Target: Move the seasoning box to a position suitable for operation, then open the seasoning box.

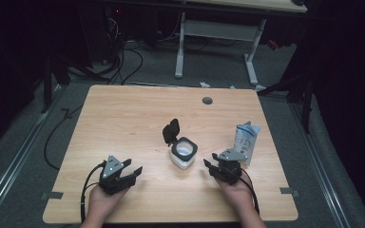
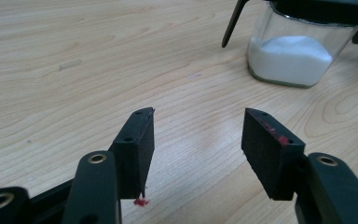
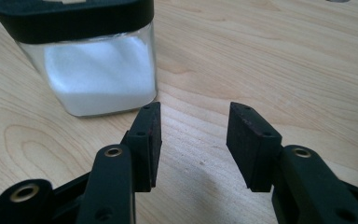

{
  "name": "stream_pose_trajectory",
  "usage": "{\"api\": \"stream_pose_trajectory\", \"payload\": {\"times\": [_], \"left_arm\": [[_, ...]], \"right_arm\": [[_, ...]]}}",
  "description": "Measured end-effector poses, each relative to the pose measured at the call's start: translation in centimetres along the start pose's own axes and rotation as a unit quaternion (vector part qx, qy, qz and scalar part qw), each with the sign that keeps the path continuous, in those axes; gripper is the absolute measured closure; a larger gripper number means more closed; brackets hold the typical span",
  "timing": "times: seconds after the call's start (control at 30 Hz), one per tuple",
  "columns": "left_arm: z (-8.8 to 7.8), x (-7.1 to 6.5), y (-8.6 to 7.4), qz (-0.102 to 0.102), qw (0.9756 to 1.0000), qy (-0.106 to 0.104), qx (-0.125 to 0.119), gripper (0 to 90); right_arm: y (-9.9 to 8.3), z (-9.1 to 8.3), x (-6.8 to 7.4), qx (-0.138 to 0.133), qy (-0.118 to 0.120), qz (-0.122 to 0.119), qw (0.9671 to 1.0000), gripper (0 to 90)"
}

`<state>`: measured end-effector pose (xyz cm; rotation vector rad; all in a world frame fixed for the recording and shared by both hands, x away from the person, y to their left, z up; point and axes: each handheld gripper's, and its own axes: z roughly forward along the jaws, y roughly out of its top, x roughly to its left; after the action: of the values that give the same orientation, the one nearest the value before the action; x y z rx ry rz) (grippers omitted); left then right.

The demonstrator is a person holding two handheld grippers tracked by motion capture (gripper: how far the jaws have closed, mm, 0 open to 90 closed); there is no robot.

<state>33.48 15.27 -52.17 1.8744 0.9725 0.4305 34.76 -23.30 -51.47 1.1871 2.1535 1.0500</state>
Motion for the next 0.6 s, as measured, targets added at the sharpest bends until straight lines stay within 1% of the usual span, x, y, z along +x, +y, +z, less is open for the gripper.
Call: {"api": "stream_pose_trajectory", "payload": {"times": [0.03, 0.17, 0.3, 0.37, 0.5, 0.6], "left_arm": [[0.1, 0.0, 0.1, -0.001, 1.0000, -0.004, 0.001, 45.9], [0.5, -0.4, 0.6, 0.005, 1.0000, -0.002, 0.001, 47.4], [0.9, -0.9, 1.4, 0.007, 1.0000, -0.003, -0.003, 48.0], [1.2, -1.0, 1.7, 0.008, 1.0000, -0.002, -0.002, 51.3], [2.3, -1.1, 2.5, 0.013, 0.9999, 0.003, -0.002, 54.9], [3.3, -1.1, 3.0, 0.005, 1.0000, -0.002, 0.001, 57.5]], "right_arm": [[0.0, 0.1, 0.1, 0.000, 0.000, -0.001, 1.0000, 54.6], [-0.2, 0.4, 0.3, 0.002, -0.001, -0.003, 1.0000, 54.1], [-0.2, 0.2, 0.4, -0.002, -0.001, -0.003, 1.0000, 53.1], [-0.2, 0.2, 0.4, -0.003, 0.000, -0.002, 1.0000, 53.0], [-0.2, 0.2, 0.5, -0.003, 0.001, -0.005, 1.0000, 52.8], [-0.2, 0.3, 0.5, -0.004, 0.002, -0.007, 1.0000, 52.7]]}}
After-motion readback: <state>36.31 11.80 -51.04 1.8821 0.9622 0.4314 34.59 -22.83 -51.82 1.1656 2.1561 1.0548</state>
